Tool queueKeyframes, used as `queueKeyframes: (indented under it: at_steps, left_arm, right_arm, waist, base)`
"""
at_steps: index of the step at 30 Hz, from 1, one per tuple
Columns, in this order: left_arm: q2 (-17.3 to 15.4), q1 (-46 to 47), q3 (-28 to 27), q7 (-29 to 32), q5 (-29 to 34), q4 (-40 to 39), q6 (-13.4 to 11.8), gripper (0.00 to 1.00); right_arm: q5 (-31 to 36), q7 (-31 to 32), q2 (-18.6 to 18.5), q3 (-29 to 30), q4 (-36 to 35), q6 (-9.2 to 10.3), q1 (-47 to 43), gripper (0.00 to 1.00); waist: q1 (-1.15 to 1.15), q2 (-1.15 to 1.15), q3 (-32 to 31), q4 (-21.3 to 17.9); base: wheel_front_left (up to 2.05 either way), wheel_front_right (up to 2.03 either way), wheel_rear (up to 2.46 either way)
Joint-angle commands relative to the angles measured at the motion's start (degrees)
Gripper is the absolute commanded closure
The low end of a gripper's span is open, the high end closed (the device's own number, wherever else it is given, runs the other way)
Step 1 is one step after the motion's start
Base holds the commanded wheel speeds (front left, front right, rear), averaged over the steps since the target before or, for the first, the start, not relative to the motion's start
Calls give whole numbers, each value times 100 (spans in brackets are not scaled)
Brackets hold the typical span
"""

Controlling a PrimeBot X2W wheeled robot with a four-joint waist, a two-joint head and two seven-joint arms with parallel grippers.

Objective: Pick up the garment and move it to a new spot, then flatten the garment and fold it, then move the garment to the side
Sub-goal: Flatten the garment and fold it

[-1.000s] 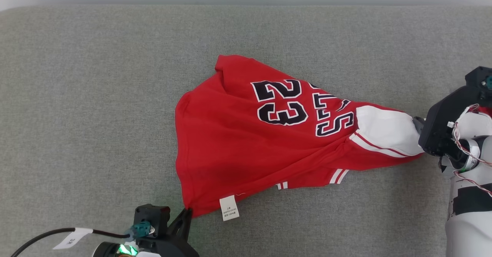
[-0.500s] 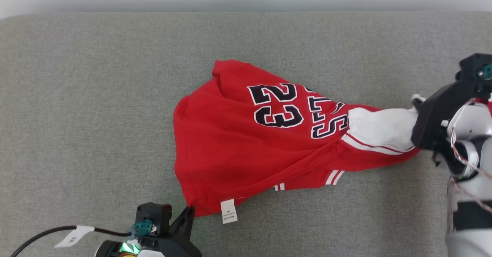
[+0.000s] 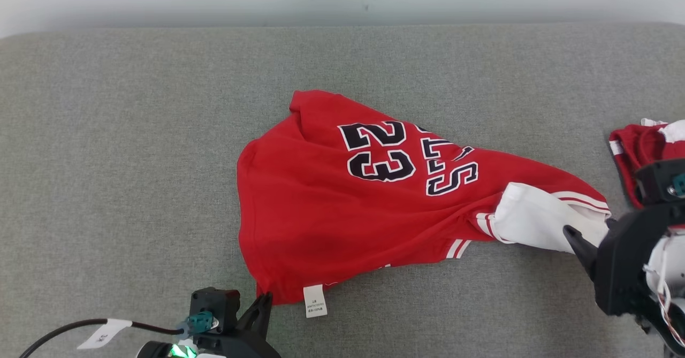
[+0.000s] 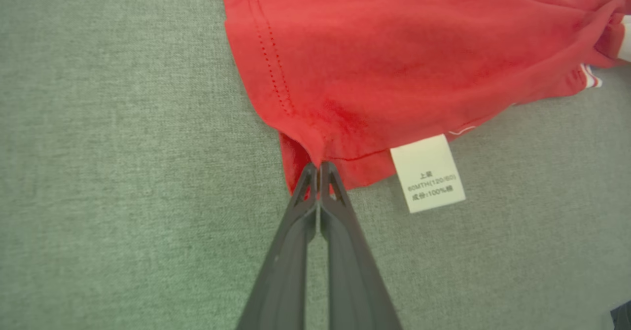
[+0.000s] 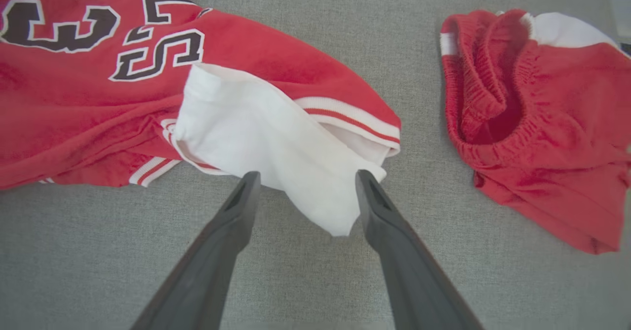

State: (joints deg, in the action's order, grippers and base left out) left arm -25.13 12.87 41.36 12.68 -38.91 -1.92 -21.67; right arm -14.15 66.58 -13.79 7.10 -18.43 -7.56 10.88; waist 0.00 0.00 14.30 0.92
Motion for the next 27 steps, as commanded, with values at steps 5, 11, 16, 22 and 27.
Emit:
queueKeyframes:
  at_steps: [5, 11, 16, 22, 27]
  left_arm:
    - [36, -27, 7, -57, -41, 39, 17, 100]
    - [46, 56, 22, -53, -60, 74, 72, 100]
    - [21, 107, 30, -41, -68, 96, 101, 100]
    - [-65, 48, 19, -5, -76, 12, 60, 100]
    - [-98, 79, 52, 51, -35, -57, 28, 100]
  right_arm:
    - [93, 264, -42, 69, -565, 14, -327, 0]
    - [447, 338, 154, 422, -308, 14, -280, 0]
    - [620, 177, 336, 673, 229, 14, -129, 0]
    - [739, -212, 498, 800, 626, 14, 84, 0]
    - [740, -341, 595, 885, 779, 14, 153, 10]
  waist:
    - [0, 0, -15, -22]
    - [0, 0, 8, -32]
    - [0, 0, 43, 26]
    - [0, 0, 76, 28]
    - [0, 0, 110, 24]
  base:
    - [0, 0, 0]
    - [0, 0, 0]
    - [0, 0, 0]
    - [0, 0, 0]
    - [0, 0, 0]
